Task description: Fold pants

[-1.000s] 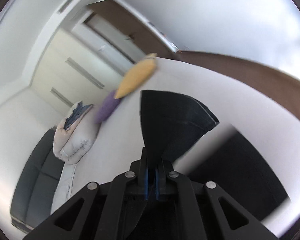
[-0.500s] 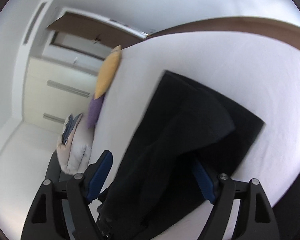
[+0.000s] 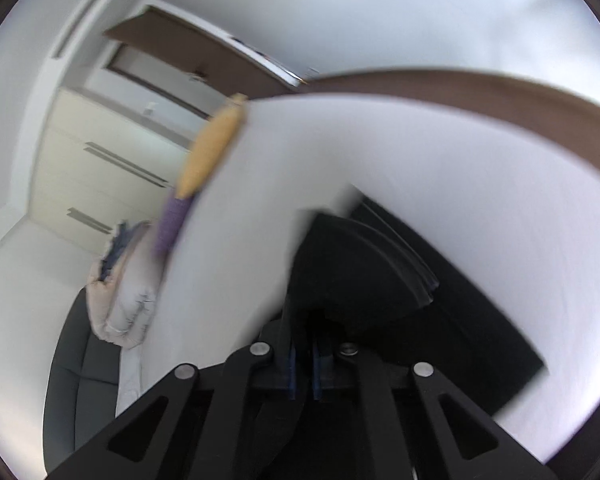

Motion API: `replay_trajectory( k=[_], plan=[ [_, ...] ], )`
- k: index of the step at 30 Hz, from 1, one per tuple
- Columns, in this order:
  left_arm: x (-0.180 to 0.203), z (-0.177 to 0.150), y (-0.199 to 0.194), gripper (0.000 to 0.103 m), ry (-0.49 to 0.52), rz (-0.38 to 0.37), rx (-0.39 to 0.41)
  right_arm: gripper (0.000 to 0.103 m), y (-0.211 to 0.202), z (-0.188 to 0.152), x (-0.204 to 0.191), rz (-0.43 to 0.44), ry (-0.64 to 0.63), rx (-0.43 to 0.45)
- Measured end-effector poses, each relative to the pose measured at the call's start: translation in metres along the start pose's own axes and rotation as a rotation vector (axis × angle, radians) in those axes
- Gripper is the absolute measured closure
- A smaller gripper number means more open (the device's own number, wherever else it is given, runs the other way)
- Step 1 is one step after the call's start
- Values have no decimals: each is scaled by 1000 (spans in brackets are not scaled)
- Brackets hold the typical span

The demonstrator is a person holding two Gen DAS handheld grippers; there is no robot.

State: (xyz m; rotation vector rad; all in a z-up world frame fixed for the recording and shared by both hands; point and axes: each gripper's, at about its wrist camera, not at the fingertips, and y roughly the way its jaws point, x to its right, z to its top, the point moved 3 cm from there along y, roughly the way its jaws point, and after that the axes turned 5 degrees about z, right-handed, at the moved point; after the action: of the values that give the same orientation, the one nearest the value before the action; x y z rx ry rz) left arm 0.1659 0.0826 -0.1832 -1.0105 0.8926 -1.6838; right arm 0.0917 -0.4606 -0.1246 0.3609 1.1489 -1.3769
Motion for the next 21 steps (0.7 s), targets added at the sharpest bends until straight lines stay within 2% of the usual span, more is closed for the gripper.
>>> replay_trajectory(
  k=[3, 5, 7, 8, 9, 11, 12, 13, 15, 17, 19, 21],
  plan=[
    [0, 2, 1, 93, -3, -1, 0, 96, -13, 22, -37, 122, -102, 43],
    [0, 2, 2, 93, -6, 0, 1, 96, -14, 21, -33, 109, -101, 42],
    [0, 1, 3, 93, -4, 2, 2, 95, -9, 11, -1, 23, -26, 19],
    [0, 0, 3, 93, -3, 1, 2, 94, -5, 2, 26, -48, 60, -5],
    [0, 0, 3, 93, -1, 0, 2, 94, -2, -14, 64, -115, 205, -47],
    [0, 0, 3, 93, 4, -3, -2, 92, -6, -36, 101, -133, 329, -65],
    [1, 0, 3, 93, 7, -4, -5, 97, -12, -44, 108, -108, 346, -47],
    [1, 0, 4, 93, 9, -2, -8, 94, -17, -47, 109, -92, 345, -36],
    [3, 1, 4, 93, 16, 10, -16, 83, -19, -47, 104, -85, 333, -36],
    [6, 2, 4, 93, 19, 20, -17, 52, -19, -43, 93, -60, 331, -31],
    [8, 1, 4, 93, 15, 26, -17, 40, -21, -44, 82, -62, 311, -11],
    [10, 2, 2, 93, 13, 31, -17, 39, -17, -46, 78, -77, 285, -23]
  ],
)
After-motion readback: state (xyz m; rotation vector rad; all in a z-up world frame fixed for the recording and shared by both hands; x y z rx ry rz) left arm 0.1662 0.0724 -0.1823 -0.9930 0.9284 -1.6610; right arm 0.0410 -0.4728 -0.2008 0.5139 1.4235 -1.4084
